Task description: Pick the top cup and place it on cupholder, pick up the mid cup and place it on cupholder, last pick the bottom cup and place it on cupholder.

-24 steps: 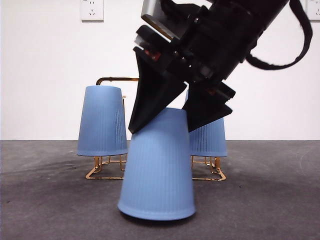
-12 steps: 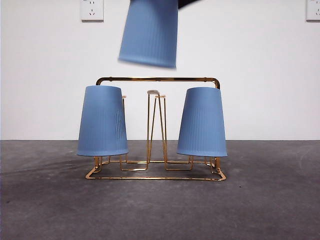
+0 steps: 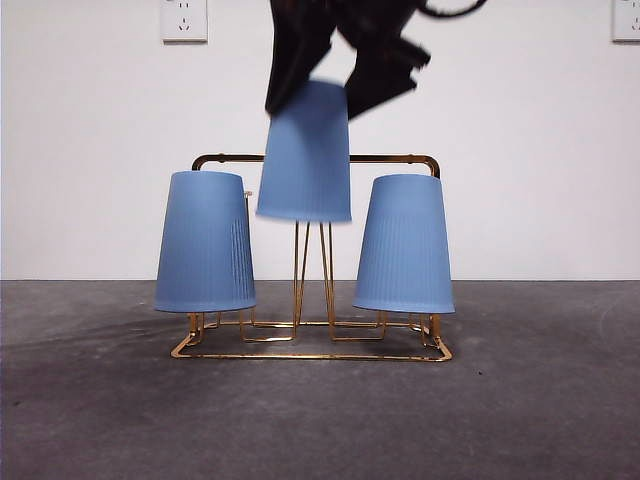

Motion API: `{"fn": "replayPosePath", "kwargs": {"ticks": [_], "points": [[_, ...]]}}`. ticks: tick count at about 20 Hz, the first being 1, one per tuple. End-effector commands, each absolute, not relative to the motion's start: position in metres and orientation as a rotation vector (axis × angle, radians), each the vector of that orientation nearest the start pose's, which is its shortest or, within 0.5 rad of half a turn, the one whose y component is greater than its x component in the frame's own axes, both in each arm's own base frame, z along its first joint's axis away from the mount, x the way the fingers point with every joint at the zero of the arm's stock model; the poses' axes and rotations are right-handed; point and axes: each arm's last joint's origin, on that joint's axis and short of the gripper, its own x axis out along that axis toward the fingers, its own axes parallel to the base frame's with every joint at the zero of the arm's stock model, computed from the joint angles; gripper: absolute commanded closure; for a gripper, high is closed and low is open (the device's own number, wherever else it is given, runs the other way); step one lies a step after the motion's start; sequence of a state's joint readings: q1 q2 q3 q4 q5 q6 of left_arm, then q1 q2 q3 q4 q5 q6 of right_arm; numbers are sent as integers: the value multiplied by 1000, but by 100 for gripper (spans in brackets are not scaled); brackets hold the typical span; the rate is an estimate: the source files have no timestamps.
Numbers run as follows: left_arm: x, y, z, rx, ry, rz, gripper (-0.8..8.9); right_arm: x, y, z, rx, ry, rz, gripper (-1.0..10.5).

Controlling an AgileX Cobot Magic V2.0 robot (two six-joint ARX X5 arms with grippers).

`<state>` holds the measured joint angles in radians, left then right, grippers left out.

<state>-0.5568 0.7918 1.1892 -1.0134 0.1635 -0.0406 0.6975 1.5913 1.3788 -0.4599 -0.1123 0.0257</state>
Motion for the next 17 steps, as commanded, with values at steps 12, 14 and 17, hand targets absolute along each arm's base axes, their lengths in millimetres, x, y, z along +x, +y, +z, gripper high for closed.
{"fn": "replayPosePath", "kwargs": {"ticks": [12,14,17], "points": [[96,-66,390,82,613,-696,409,290,250,269,-223,792,763,499],[96,-66,390,82,613,-696,409,289,249,270,-223,789,763,499],[96,-66,390,82,613,-696,409,284,245,287,-214,752,760,499]]}}
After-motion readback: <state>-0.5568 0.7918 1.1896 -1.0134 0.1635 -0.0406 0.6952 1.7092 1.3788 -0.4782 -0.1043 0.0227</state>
